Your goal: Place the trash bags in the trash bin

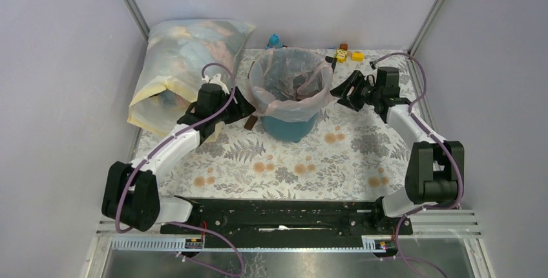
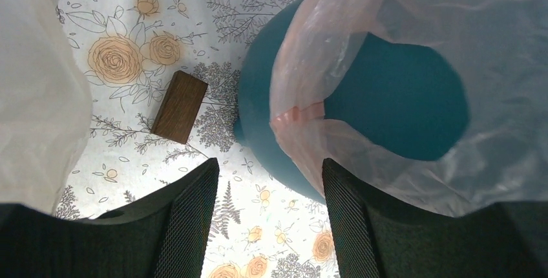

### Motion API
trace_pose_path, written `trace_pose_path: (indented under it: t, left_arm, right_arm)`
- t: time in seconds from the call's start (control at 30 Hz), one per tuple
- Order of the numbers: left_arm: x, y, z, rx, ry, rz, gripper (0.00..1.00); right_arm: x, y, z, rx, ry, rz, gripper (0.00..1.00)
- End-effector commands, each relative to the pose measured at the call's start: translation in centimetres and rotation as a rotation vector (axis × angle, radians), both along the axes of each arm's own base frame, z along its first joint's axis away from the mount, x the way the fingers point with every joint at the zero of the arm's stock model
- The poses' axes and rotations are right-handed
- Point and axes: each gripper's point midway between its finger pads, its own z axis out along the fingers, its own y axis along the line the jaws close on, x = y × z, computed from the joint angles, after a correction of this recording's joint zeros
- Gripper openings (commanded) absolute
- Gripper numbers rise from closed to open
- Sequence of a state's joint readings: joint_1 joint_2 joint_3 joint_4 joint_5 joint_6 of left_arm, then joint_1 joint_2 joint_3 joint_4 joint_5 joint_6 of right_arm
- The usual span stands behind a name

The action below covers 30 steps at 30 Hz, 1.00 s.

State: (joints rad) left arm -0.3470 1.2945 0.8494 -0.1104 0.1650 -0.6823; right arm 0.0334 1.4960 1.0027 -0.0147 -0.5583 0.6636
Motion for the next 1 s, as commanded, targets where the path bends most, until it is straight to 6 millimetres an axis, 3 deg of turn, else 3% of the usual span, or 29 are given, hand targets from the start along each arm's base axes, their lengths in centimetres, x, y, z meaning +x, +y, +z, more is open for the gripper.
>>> trace_pose_path:
  t: [0.0,0.23,0.43,0.53,0.73,0.97]
  left_arm:
    - [2.1,-0.8,1.5,-0.031,-0.061,-0.013,0.62]
    - [2.5,-1.5,-1.1,-0.031,-0.004,-0.036,0.6]
    - [2.8,-1.7,-1.7,-0.029,-0.003,-0.041,0.59]
    - [2.6,-1.2,-1.3,-0.01,-0.019,-0.024,0.59]
    - [1.3,0.5,0.8,0.014,-0.073,0.029,0.62]
    - [-0.2,2.6,3.4,0.047,-0.12,0.101,0.69]
  right_arm:
    - [0.0,2.2,-0.3,0.113,-0.011,0.103,0.64]
    - [-0.5,3.7,-4.0,0.134,0.065,0.144,0.63]
    - [-0.1,2.6,-5.7,0.057,0.092,0.088,0.67]
    - [0.1,1.8,-5.0,0.001,0.061,0.053,0.75]
    - [-0.1,-0.9,-1.5,-0.157,-0.063,-0.035,0.89]
    - [-1.6,-4.5,0.8,-0.317,-0.101,-0.168,1.0]
